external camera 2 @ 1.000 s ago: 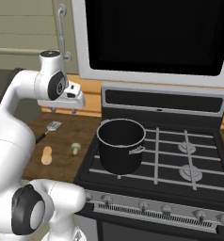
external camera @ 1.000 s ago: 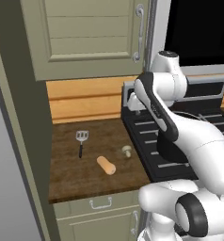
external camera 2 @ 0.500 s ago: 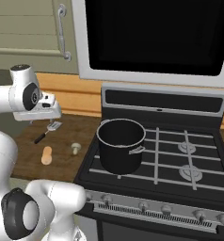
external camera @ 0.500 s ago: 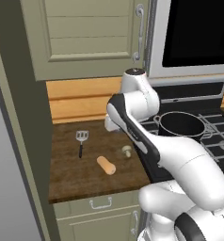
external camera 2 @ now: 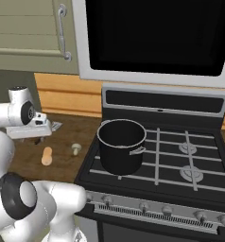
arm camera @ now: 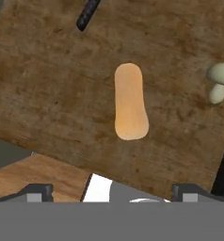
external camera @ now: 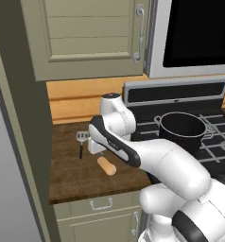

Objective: Put the mushroom and squash in the pot. Retrieve the spatula and lightly stir the vegetables in the pot.

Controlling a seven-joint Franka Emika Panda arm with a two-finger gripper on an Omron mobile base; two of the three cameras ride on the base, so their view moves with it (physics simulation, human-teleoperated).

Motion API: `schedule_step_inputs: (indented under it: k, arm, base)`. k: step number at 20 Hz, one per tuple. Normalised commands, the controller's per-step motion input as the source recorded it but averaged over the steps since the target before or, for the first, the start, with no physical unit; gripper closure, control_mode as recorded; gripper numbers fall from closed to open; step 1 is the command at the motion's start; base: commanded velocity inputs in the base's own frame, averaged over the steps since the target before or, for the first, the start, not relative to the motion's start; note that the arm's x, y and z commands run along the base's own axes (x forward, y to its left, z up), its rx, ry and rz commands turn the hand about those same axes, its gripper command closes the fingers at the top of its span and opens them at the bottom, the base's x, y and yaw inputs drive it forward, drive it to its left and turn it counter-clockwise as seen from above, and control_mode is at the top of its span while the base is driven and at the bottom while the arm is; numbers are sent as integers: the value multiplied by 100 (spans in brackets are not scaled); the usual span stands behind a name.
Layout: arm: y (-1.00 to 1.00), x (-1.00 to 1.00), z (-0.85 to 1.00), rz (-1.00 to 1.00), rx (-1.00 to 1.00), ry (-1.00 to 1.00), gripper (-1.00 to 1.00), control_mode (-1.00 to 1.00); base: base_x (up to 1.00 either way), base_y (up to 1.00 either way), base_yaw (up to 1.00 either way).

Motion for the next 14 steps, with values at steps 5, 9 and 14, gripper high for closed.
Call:
schedule_step_inputs:
  k: [5,9,14]
  arm:
    - [16,34,-67,1,-2,17,-100,-100]
    - [0,42,-56,0,-3,13,-100,-100]
    - [0,41,-48,0,-4,11,-100,-100]
  base:
    - [0,0,0]
    - [0,0,0]
    - [0,0,0]
